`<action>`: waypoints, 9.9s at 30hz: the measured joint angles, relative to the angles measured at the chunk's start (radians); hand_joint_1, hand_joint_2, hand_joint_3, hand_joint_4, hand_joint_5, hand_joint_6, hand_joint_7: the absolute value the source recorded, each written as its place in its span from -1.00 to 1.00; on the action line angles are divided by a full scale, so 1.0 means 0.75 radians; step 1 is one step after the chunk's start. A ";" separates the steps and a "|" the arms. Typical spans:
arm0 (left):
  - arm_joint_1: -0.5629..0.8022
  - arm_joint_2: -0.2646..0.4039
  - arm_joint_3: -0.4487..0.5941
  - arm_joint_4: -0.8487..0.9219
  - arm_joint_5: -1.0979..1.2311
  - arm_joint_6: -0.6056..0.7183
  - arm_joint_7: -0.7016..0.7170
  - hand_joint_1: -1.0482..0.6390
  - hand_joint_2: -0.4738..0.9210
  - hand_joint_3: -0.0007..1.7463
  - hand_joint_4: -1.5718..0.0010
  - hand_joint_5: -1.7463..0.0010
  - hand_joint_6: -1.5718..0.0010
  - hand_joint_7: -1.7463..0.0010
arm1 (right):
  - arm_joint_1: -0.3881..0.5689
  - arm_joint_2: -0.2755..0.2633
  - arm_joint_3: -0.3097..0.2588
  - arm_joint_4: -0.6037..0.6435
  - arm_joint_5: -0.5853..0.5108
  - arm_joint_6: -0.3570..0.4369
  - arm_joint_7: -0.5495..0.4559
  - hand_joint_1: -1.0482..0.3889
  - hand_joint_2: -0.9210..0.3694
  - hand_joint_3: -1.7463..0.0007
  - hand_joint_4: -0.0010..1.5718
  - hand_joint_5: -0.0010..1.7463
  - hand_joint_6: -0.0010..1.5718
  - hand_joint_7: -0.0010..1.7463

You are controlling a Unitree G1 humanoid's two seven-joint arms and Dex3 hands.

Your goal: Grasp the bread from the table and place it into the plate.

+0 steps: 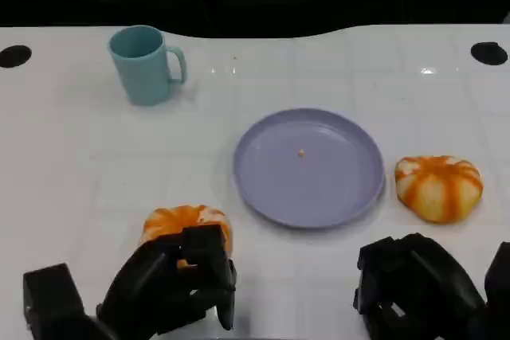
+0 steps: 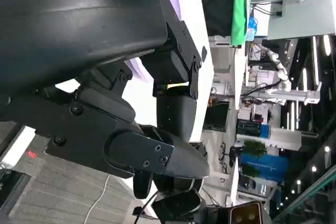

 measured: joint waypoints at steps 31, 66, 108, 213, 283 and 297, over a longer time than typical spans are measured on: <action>0.131 0.053 -0.021 -0.489 0.618 -0.019 0.499 -0.60 1.00 -0.63 0.14 -0.97 0.29 -0.51 | -0.002 0.000 0.005 0.000 -0.006 -0.004 0.001 -1.00 0.36 -0.57 0.96 0.51 1.00 0.16; 0.074 0.289 -0.313 -0.945 2.200 0.546 0.615 -0.61 0.83 -1.00 0.79 0.15 0.64 0.97 | -0.009 0.013 0.004 0.023 0.003 0.003 0.021 -1.00 0.34 -0.52 0.95 0.48 1.00 0.13; -0.133 0.121 -0.497 -0.536 2.341 0.822 0.489 -0.46 0.63 -1.00 0.90 0.00 0.72 0.99 | -0.007 0.014 0.003 0.036 -0.009 -0.020 0.014 -1.00 0.37 -0.55 0.97 0.48 1.00 0.15; -0.487 0.374 -0.545 0.176 1.737 0.365 1.797 -0.05 0.33 0.31 -0.22 -1.00 0.15 -1.00 | -0.003 0.025 0.001 0.048 0.005 -0.016 0.028 -1.00 0.35 -0.51 0.95 0.49 1.00 0.12; -1.081 0.040 -0.832 0.654 1.667 0.348 1.032 -1.00 1.00 -0.30 1.00 0.21 1.00 0.54 | 0.021 0.015 0.015 0.020 -0.029 -0.048 0.017 -1.00 0.35 -0.54 0.96 0.47 1.00 0.12; -0.871 0.123 -0.583 0.408 1.287 0.081 0.998 -0.74 1.00 -0.51 0.78 -0.28 0.73 0.22 | 0.022 0.015 0.016 0.020 -0.029 -0.053 0.017 -1.00 0.32 -0.52 0.96 0.47 1.00 0.12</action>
